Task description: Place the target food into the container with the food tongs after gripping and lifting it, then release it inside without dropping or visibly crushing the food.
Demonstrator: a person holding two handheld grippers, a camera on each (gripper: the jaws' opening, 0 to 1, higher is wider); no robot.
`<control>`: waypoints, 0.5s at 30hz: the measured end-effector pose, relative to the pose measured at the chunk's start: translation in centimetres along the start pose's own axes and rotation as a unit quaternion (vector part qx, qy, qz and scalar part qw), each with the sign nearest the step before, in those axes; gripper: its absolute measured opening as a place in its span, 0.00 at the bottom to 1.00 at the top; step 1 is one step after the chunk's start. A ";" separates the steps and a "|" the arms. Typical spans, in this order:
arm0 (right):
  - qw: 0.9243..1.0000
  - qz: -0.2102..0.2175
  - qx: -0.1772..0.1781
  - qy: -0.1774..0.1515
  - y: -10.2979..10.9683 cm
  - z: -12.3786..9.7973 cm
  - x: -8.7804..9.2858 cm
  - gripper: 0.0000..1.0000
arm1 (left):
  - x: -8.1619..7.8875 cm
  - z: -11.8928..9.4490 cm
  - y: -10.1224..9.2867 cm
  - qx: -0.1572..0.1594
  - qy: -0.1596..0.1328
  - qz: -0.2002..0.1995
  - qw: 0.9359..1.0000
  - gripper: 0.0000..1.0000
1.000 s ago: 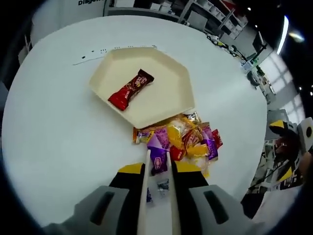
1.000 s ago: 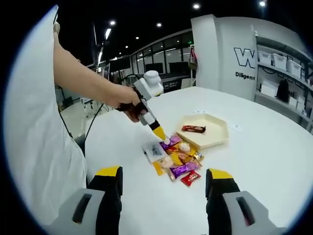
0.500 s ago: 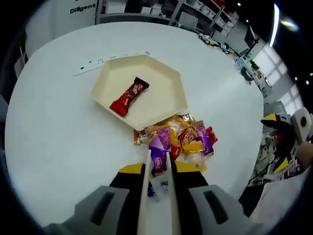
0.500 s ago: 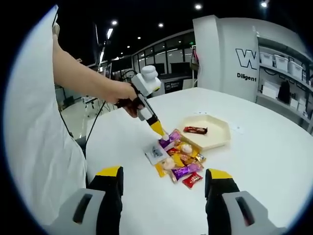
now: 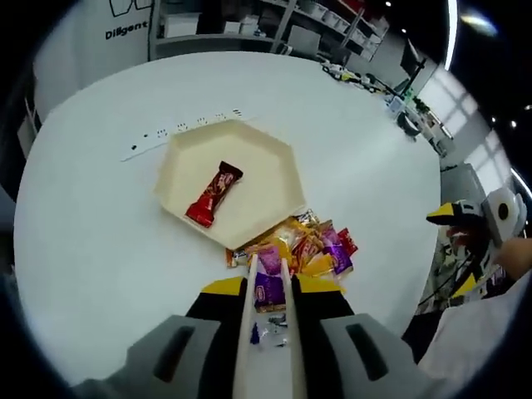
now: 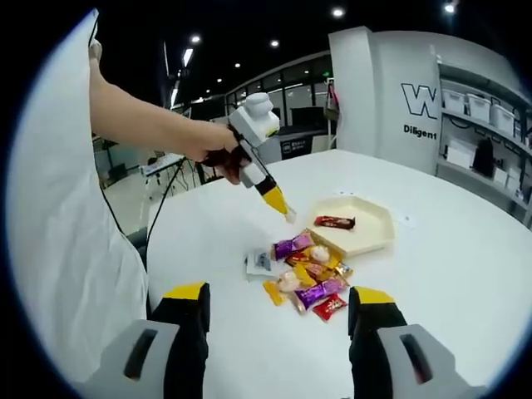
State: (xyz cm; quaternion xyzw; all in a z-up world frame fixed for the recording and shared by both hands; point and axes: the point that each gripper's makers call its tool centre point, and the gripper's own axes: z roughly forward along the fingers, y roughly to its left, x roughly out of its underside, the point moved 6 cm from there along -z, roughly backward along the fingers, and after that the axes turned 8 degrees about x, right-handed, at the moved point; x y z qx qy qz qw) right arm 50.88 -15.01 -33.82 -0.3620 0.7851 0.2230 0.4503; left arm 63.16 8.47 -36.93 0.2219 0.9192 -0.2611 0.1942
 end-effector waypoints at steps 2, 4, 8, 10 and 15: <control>1.000 0.000 0.001 0.001 0.0 -0.1 0.1 0.65 | 0.1 0.2 0.1 -0.001 0.002 -0.004 1.000 0.21; 1.000 0.002 0.002 0.002 -0.1 -0.1 0.3 0.65 | 0.5 0.5 0.2 -0.003 0.014 -0.019 1.000 0.21; 1.000 0.004 0.003 0.004 -0.2 -0.2 0.4 0.65 | 1.0 0.9 0.2 -0.020 0.026 -0.010 0.999 0.21; 1.000 0.004 0.003 0.005 -0.3 -0.2 0.5 0.65 | 1.2 1.1 0.4 -0.027 0.032 -0.011 0.999 0.21; 1.000 0.004 0.003 0.005 -0.5 -0.1 0.4 0.65 | 1.5 1.4 0.7 -0.026 0.039 -0.025 0.999 0.21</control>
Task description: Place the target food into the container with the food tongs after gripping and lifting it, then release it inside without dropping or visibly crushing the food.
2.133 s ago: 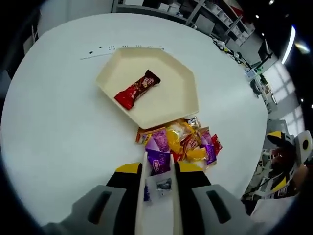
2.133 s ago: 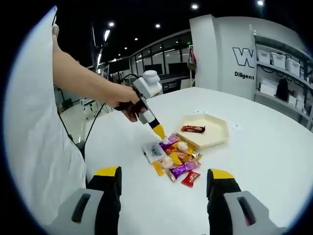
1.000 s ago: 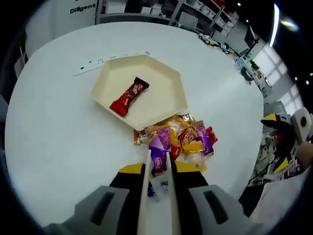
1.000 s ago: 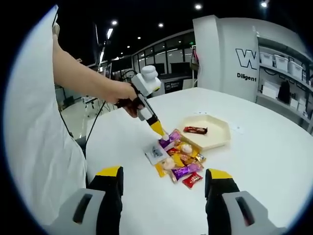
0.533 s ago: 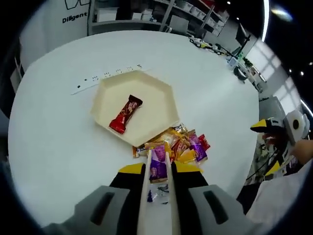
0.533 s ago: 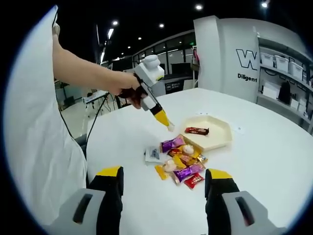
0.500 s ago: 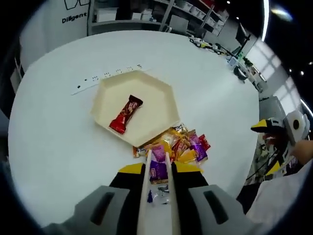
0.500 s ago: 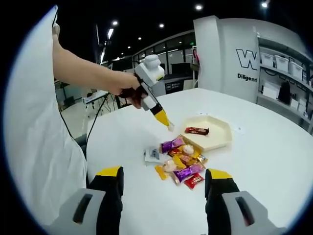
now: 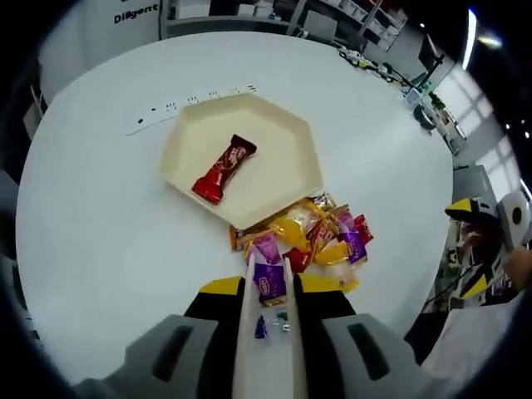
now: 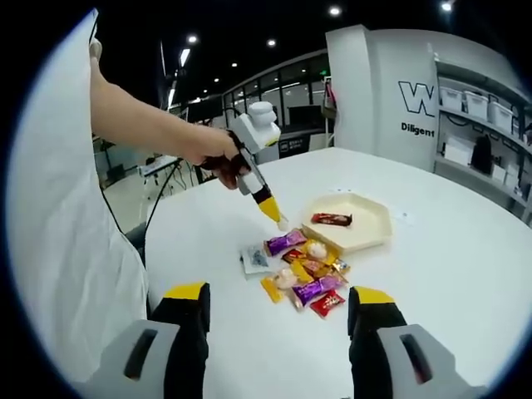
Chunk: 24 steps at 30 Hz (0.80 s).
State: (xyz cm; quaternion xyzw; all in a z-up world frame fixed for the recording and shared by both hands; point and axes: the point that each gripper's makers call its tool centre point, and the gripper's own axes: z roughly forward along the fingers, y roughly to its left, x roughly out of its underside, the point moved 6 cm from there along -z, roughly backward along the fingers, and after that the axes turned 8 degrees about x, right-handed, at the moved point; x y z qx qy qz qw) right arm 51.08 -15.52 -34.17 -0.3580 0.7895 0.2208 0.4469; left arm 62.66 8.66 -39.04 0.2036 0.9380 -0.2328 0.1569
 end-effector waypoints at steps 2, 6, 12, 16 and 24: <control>1.000 -0.001 0.000 0.000 0.0 0.0 0.0 0.65 | 0.1 0.2 0.1 -0.002 0.005 -0.004 1.000 0.21; 1.000 0.000 -0.001 0.000 -0.1 0.1 0.0 0.65 | 0.5 0.6 0.2 0.001 0.018 -0.018 1.000 0.22; 1.000 0.002 0.001 0.002 -0.2 0.1 0.1 0.65 | 1.0 0.9 0.1 0.010 0.038 -0.031 0.999 0.23; 1.000 0.003 0.002 0.002 -0.2 0.1 0.2 0.65 | 1.2 1.3 0.3 0.012 0.048 -0.036 0.998 0.23; 1.000 0.003 0.002 0.002 -0.2 0.0 0.1 0.65 | 1.5 1.9 0.5 0.011 0.063 -0.046 0.997 0.25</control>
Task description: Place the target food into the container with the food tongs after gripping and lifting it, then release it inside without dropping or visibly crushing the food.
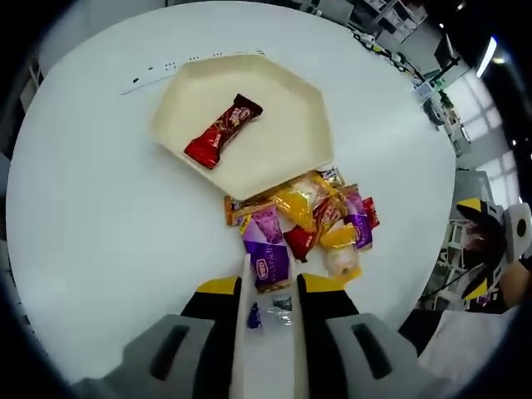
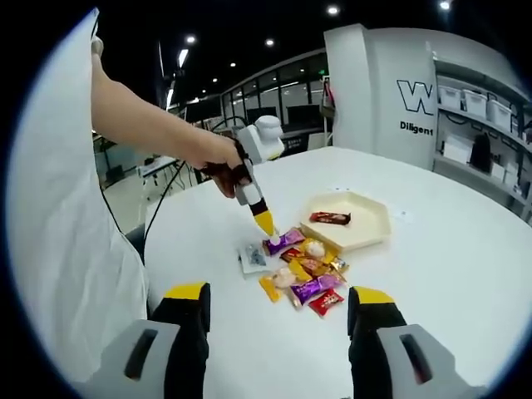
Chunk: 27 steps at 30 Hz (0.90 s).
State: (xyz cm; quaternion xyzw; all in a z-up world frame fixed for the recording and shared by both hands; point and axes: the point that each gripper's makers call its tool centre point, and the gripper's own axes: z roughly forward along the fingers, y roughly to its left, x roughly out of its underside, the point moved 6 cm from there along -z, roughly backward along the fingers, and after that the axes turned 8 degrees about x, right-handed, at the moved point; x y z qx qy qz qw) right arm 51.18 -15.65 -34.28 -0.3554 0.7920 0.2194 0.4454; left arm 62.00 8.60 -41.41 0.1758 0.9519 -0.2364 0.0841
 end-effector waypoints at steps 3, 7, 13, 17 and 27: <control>1.000 0.000 0.000 0.000 0.0 0.0 0.0 0.65 | 0.0 0.2 0.3 -0.001 0.004 -0.007 1.000 0.25; 1.000 0.000 0.001 0.000 0.0 -0.1 0.0 0.65 | 0.1 0.3 0.3 0.001 0.003 -0.019 1.000 0.26; 1.000 -0.001 0.001 0.001 0.0 -0.1 0.0 0.65 | -0.2 0.7 0.3 0.002 0.000 -0.029 1.000 0.26; 1.000 -0.002 0.001 0.000 -0.1 -0.1 -0.1 0.65 | -0.4 0.9 0.3 0.006 0.002 -0.036 0.999 0.27; 1.000 -0.004 0.001 0.001 -0.1 -0.1 -0.2 0.64 | -0.5 0.9 0.5 0.008 0.004 -0.049 0.999 0.25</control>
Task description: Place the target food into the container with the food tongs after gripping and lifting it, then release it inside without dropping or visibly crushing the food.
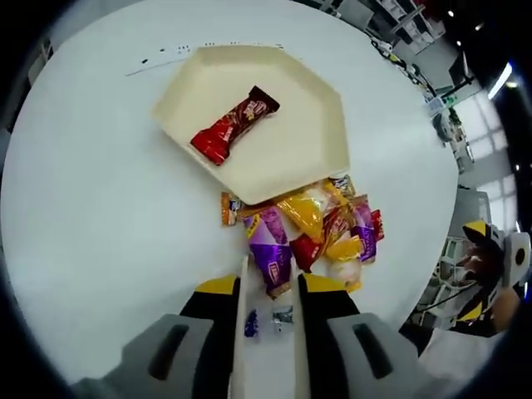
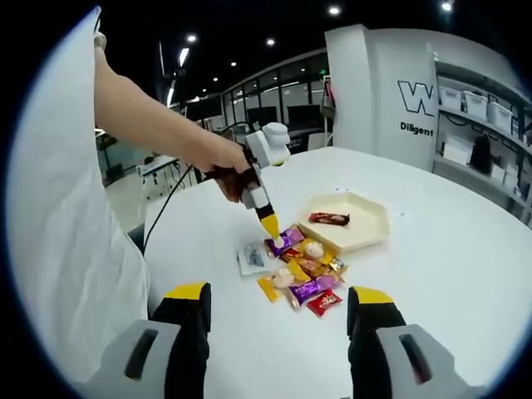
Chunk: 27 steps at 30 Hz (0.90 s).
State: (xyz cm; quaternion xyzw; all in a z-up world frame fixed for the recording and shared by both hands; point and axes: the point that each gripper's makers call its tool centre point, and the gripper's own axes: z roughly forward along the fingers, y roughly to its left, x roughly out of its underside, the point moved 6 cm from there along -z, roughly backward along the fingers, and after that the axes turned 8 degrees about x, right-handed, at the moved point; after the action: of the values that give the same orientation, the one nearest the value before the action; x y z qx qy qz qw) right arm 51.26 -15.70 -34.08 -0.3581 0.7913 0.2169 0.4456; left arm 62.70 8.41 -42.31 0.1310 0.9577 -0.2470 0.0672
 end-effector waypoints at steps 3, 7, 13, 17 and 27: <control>1.000 0.000 0.000 0.000 0.1 0.0 0.0 0.64 | 0.1 0.0 -0.2 0.004 0.001 -0.003 1.000 0.22; 1.000 0.000 0.000 0.001 0.1 -0.1 0.0 0.63 | 0.1 0.1 -0.6 0.004 0.004 0.018 1.000 0.21; 1.000 0.000 0.001 0.002 0.1 -0.2 0.1 0.63 | 0.3 -0.2 -0.7 0.002 0.007 0.041 0.999 0.20; 1.000 -0.001 0.000 0.000 0.1 -0.1 0.1 0.63 | 0.3 -0.8 -0.7 0.007 0.005 0.048 0.999 0.20; 1.000 -0.001 -0.005 -0.003 0.5 0.2 0.0 0.62 | -0.3 -3.2 -1.3 0.017 0.010 0.084 0.996 0.19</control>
State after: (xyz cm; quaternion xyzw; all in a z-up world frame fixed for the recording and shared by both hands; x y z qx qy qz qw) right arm 51.02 -15.23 -34.16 -0.3604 0.7884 0.2213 0.4467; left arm 62.37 8.79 -38.90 0.2142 0.9399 -0.2550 0.0757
